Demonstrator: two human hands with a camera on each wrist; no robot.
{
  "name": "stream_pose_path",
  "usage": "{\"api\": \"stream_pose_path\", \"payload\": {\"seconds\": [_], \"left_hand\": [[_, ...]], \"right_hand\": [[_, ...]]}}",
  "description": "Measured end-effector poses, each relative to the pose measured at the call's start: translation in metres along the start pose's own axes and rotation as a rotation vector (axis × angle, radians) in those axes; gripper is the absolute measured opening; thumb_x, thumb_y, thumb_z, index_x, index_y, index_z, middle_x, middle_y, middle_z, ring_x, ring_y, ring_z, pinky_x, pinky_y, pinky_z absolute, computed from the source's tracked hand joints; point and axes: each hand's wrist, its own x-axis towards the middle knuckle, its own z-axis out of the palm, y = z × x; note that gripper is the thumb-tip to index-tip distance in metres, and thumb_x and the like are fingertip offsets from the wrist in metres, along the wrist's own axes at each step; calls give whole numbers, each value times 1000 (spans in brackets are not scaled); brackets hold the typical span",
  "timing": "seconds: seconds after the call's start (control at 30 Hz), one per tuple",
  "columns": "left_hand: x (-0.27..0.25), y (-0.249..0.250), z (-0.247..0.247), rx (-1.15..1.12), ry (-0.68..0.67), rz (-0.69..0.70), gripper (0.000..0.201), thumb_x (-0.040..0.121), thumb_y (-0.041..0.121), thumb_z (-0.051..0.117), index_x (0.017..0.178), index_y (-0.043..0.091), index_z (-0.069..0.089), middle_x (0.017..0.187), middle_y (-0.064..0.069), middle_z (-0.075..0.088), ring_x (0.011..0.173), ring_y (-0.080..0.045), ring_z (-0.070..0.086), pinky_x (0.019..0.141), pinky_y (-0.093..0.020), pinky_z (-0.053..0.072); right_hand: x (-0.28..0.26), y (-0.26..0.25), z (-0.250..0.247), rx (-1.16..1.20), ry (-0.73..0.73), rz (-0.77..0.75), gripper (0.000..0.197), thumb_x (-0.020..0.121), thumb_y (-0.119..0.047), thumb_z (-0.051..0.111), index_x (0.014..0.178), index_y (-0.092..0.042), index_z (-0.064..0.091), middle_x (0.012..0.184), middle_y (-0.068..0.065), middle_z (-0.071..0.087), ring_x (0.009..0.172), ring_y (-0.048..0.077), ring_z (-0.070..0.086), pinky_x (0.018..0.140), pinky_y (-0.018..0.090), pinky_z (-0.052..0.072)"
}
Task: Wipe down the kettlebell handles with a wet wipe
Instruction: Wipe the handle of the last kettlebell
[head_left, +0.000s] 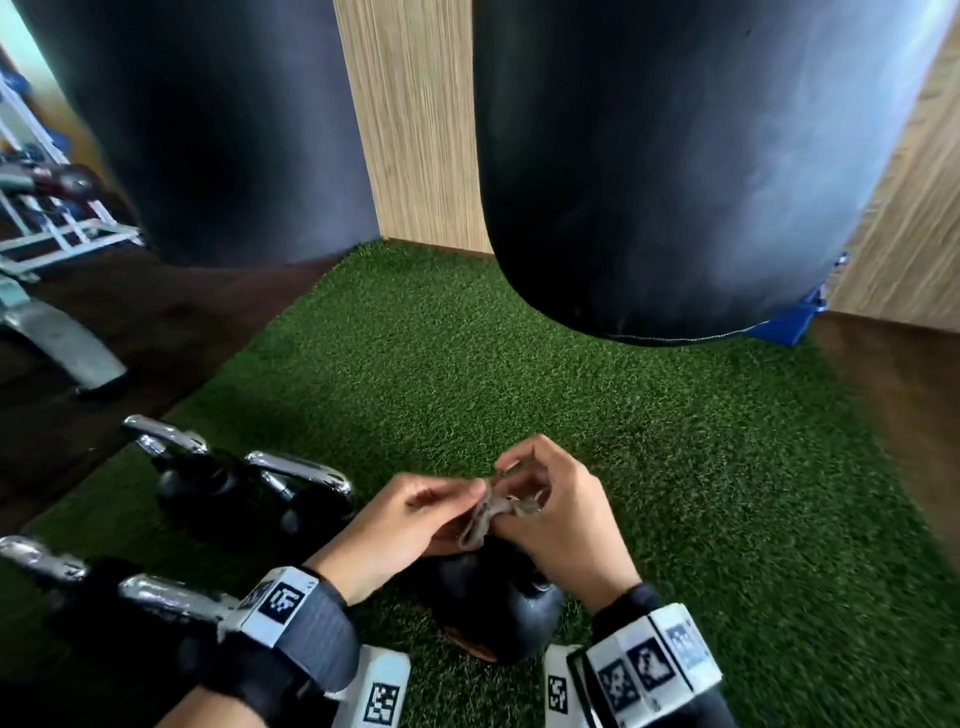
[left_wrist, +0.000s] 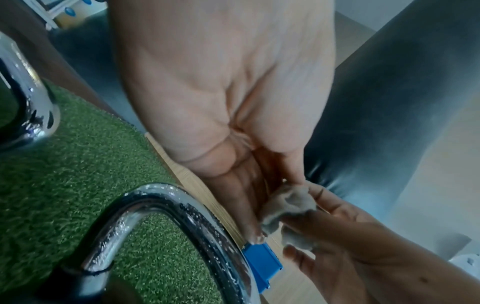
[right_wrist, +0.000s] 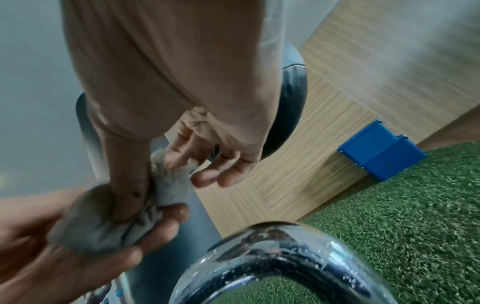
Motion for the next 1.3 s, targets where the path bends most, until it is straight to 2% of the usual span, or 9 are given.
{"api": "stream_pose_path", "payload": {"seconds": [0.13,0.37,0.53,0.63,0.73,0.93,1.03,1.17,1.3], "left_hand": [[3,-3,5,-10,-24,4,24,89,26,70,108,16,81,116,-11,76,100,-13,70,83,-28,60],[9,-8,1,46,-15,15,31,79,35,77,108,23,81,114,-3,77,107,-19,73,87,-31,61],[16,-18,1,359,324,401,32,87,38,72,117,24,76,90,13,80,82,0,73,77,-15,55],[20,-29,14,626,338,563,29,91,30,73,118,19,76,106,29,72,95,8,71,84,-10,55],[25,-35,20,967,272,671,29,94,24,73,121,17,74,117,15,73,106,3,70,99,-20,53],[31,-37,5,1201,316,662,25,95,29,66,116,20,78,109,10,77,107,-9,61,93,-22,51],[31,-39,-7,1117,445,647,20,94,26,68,109,20,80,103,12,78,102,-8,58,88,-23,49],[26,-48,-14,1158,322,691,32,102,32,55,130,28,70,123,20,71,117,-2,57,102,-20,47],[30,-58,-36,954,480,570,26,102,20,57,122,20,75,105,18,74,102,-7,66,98,-30,54]], "right_hand": [[0,4,6,-176,160,-53,51,60,-22,84,97,-35,52,86,-17,46,80,0,42,66,20,31],[-8,27,-34,-98,-199,184,141,39,-47,98,144,-60,4,126,-8,36,116,13,41,98,41,45],[-16,79,-37,-238,-214,569,102,65,-12,89,147,-29,32,122,7,57,93,14,63,73,27,59],[-23,110,-5,-267,-272,734,68,70,-21,89,132,-18,60,109,6,73,83,12,68,70,27,60],[-29,124,26,-250,-212,719,51,67,-33,89,114,-21,72,94,-3,74,87,15,68,77,27,57],[-36,129,45,-130,16,713,31,62,-41,91,63,-37,61,59,-25,58,59,-11,52,47,4,33],[-36,128,50,-130,47,702,30,64,-42,91,68,-34,62,59,-24,58,58,-11,52,50,4,33],[-35,131,51,-140,57,700,26,64,-42,91,76,-30,72,59,-24,56,57,-12,50,46,2,30],[-37,136,52,-106,84,699,29,62,-39,92,83,-26,76,65,-21,63,63,-9,55,48,5,33]]}}
